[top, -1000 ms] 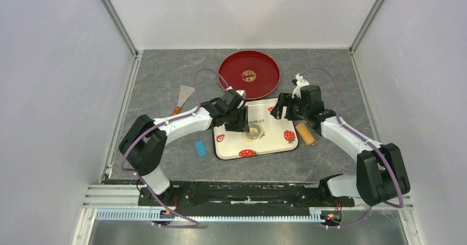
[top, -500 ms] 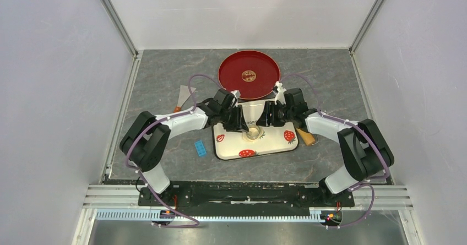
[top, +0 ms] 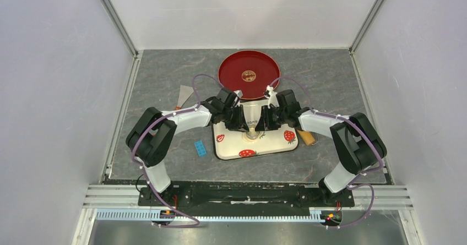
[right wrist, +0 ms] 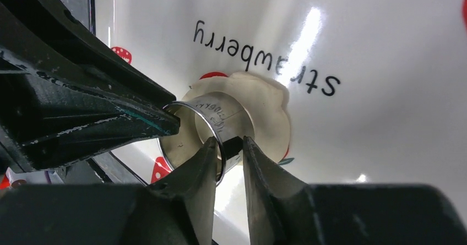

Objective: Roll out the dumpling wrappers from the dough

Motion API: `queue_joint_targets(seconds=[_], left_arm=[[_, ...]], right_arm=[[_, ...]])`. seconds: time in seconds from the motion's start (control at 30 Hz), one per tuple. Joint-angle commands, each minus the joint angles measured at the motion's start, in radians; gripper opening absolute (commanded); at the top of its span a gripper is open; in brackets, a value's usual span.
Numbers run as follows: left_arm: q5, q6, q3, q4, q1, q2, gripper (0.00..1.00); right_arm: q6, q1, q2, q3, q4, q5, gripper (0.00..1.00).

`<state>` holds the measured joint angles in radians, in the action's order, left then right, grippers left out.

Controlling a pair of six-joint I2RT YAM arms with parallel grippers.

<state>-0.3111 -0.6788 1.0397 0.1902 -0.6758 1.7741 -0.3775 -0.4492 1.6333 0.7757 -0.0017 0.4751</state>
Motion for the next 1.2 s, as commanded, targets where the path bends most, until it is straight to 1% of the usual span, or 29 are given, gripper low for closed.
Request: queue_joint_targets(seconds=[0.0, 0.07, 0.13, 0.2, 0.3, 0.43, 0.7, 0.83, 1.03, 1.17], left_arm=[[0.016, 0.027, 0.046, 0.018, -0.002, 0.019, 0.24], [0.018, 0.031, 0.046, 0.024, -0.002, 0.029, 0.16], [0.021, 0.033, 0.045, 0.026, -0.002, 0.039, 0.10], [0.027, 0.037, 0.044, 0.031, -0.002, 0.052, 0.05], [0.032, 0.040, 0.043, 0.031, -0.002, 0.069, 0.02], [0.027, 0.034, 0.045, 0.017, -0.002, 0.074, 0.02], [0.026, 0.047, 0.045, 0.006, -0.003, 0.026, 0.02], [0.035, 0.056, 0.036, 0.006, -0.004, 0.027, 0.02], [0.063, 0.066, 0.006, 0.005, -0.013, 0.047, 0.02], [0.084, 0.066, -0.014, 0.003, -0.021, 0.061, 0.02]], right_arm=[[0.040, -0.020, 0.015, 0.054, -0.037, -0.011, 0.22], [0.047, -0.028, 0.023, 0.061, -0.052, -0.028, 0.15], [0.072, -0.041, 0.036, 0.080, -0.093, -0.069, 0.06], [0.091, -0.053, 0.044, 0.087, -0.120, -0.103, 0.00], [0.102, -0.064, 0.044, 0.077, -0.127, -0.144, 0.00], [0.084, -0.072, 0.007, 0.053, -0.081, -0.145, 0.00], [0.090, -0.088, -0.047, 0.054, -0.070, -0.160, 0.00], [0.098, -0.093, -0.047, 0.040, -0.065, -0.167, 0.00], [0.093, -0.114, -0.039, -0.040, -0.016, -0.175, 0.00], [0.096, -0.128, -0.028, -0.064, -0.017, -0.187, 0.00]])
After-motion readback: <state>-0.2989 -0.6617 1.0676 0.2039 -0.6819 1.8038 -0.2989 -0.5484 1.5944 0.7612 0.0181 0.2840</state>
